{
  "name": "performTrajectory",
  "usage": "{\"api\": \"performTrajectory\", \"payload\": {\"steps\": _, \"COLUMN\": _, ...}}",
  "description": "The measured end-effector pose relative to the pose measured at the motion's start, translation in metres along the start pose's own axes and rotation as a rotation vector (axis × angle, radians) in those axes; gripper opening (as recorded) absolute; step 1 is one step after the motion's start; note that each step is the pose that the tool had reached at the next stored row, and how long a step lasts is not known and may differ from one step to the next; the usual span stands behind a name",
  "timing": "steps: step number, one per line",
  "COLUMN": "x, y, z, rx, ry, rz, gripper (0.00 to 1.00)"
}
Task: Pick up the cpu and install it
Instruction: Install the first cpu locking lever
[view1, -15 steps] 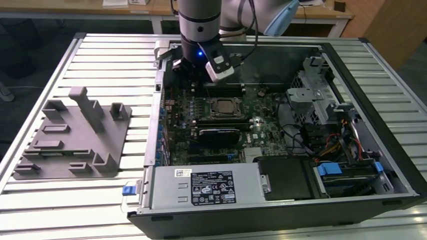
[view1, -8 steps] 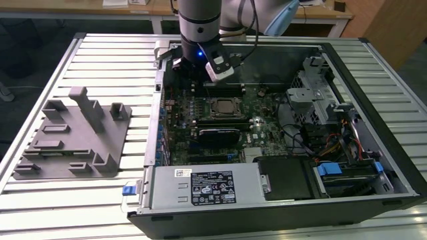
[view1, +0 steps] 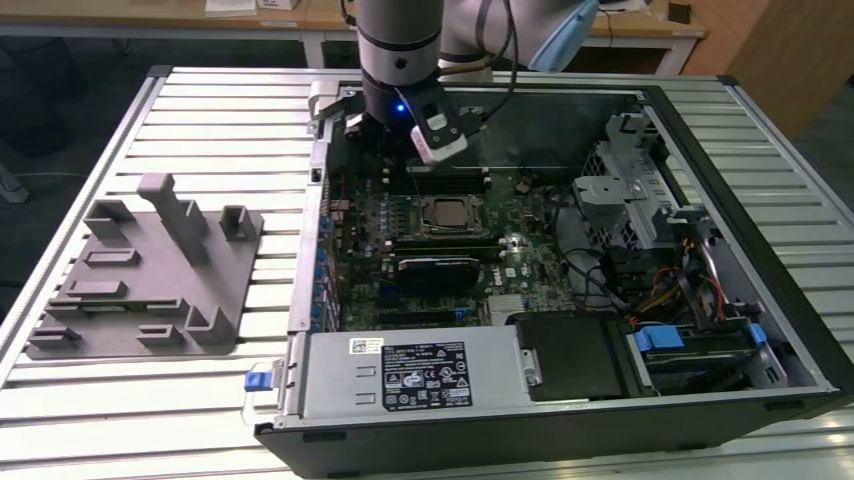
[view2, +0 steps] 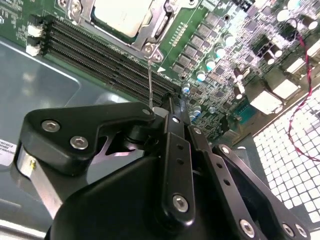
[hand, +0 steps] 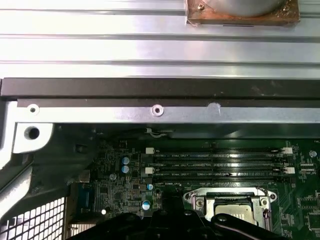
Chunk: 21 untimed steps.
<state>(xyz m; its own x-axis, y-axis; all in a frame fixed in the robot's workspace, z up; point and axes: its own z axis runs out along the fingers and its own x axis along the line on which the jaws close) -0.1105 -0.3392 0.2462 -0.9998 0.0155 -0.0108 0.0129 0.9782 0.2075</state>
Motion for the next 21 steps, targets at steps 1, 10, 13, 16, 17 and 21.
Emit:
{"api": "performTrajectory", "payload": {"steps": 1, "x": 0.0000, "y": 0.0000, "z": 0.0000, "rx": -0.0012, "ry": -0.0001, "rz": 0.000, "gripper": 0.11}}
{"api": "performTrajectory", "payload": {"steps": 10, "x": -0.0024, "y": 0.0000, "z": 0.0000, "rx": -0.0015, "ry": 0.0001, "rz": 0.000, "gripper": 0.11}}
{"api": "performTrajectory", "payload": {"steps": 13, "x": -0.0064, "y": 0.0001, "z": 0.0001, "rx": -0.0015, "ry": 0.0001, "rz": 0.000, "gripper": 0.11}}
{"api": "performTrajectory", "payload": {"steps": 16, "x": -0.0114, "y": 0.0002, "z": 0.0002, "rx": -0.0016, "ry": 0.0000, "rz": 0.000, "gripper": 0.11}}
{"api": "performTrajectory", "payload": {"steps": 17, "x": -0.0132, "y": 0.0002, "z": 0.0002, "rx": -0.0016, "ry": 0.0000, "rz": 0.000, "gripper": 0.11}}
{"api": "performTrajectory", "payload": {"steps": 21, "x": -0.0207, "y": 0.0003, "z": 0.0003, "rx": -0.0015, "ry": 0.0000, "rz": 0.000, "gripper": 0.11}}
